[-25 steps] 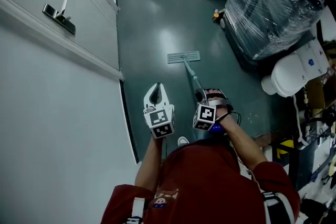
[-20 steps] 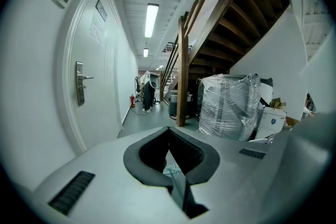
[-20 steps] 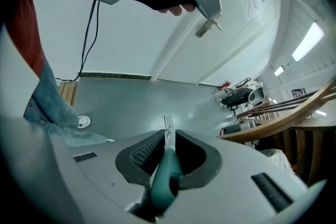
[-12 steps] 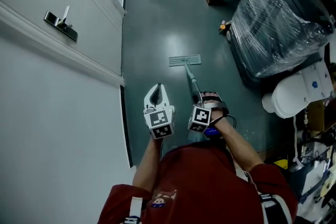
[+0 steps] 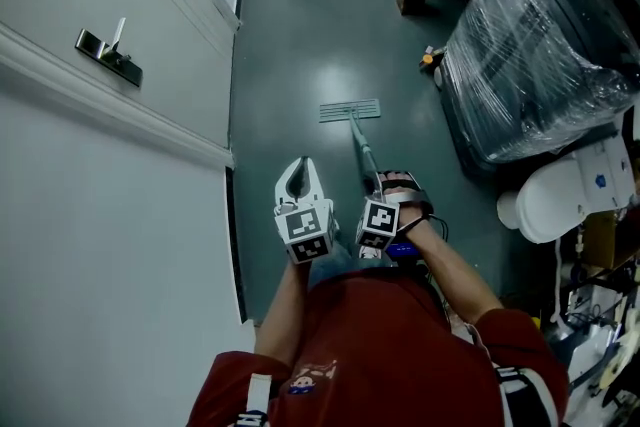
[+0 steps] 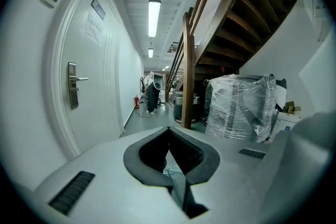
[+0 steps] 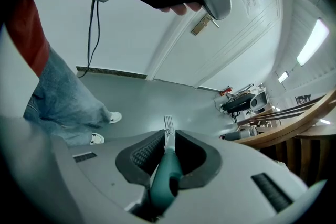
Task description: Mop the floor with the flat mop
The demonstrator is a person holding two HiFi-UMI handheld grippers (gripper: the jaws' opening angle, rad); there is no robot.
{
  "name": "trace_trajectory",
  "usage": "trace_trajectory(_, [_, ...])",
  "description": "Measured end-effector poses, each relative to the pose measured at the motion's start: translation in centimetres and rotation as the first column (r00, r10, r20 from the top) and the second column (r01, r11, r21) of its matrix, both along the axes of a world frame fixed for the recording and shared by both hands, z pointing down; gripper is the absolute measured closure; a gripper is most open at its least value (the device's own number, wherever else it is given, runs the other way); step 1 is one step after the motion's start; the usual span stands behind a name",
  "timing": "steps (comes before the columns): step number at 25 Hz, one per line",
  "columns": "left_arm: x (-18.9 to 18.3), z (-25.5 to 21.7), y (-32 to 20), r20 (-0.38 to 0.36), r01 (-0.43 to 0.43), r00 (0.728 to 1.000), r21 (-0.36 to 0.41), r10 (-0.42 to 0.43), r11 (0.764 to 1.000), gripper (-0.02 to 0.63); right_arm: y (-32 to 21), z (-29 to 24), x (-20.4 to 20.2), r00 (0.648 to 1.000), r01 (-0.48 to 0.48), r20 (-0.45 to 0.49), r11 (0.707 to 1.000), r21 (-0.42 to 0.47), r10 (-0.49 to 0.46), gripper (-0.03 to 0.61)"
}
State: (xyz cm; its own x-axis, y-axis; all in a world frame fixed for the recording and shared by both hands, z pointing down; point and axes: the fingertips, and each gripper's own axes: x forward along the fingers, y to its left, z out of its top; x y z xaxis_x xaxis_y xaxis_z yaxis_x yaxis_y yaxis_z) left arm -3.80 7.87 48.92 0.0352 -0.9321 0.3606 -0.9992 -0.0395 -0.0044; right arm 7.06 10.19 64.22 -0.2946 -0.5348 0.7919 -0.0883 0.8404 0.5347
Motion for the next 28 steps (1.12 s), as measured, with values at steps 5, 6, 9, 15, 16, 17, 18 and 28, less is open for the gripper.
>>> trace_trajectory(5, [-1.0,1.1,-4.3,-0.004,-0.01,1.0,0.001,0.01,1.0,0.598,-3.9,0.1,-1.1,1.0,-0.003,0.003,1.0,0.003,0.003,0.508])
trace_trajectory(6, [-1.4,1.4,-5.2,-0.007,-0.013,1.0,-0.002,0.013,1.0,0.598,-4.8,0.2,-1.4,1.0,-0.009,0.003,1.0,0.003,0.009,0.508])
trace_trajectory(9, [-3.2,1.9,-8.3,-0.011,-0.022,1.0,-0.008,0.021,1.0,0.598,-7.6,0.2,-3.0,1.0,-0.017,-0.002,1.0,0.004,0.017,0.508])
trace_trajectory(15, [-6.8,1.4,-14.6,-0.018,-0.028,0.999,0.0,0.028,1.0,0.598,-13.7,0.3,-5.9,0.999,-0.031,-0.015,1.0,0.007,0.031,0.508])
trace_trajectory(16, [-7.4,1.3,-15.6,-0.02,-0.028,0.999,-0.001,0.028,1.0,0.598,-14.7,0.3,-6.4,0.999,-0.036,-0.014,0.999,0.006,0.036,0.508])
trace_trajectory(17, [-8.1,1.3,-16.6,-0.022,-0.028,0.999,-0.001,0.028,1.0,0.598,-15.8,0.6,-6.9,0.999,-0.039,-0.016,0.999,0.01,0.039,0.508])
trace_trajectory(18, [-8.7,1.2,-17.5,-0.025,-0.03,0.999,0.0,0.03,1.0,0.598,-16.8,1.1,-7.4,0.999,-0.043,-0.02,0.999,0.016,0.043,0.508])
trace_trajectory(28, [-15.5,0.7,-26.4,-0.048,-0.051,0.998,-0.002,0.051,0.999,0.598,-25.7,0.2,-13.6,0.995,-0.092,-0.034,0.996,-0.014,0.092,0.508])
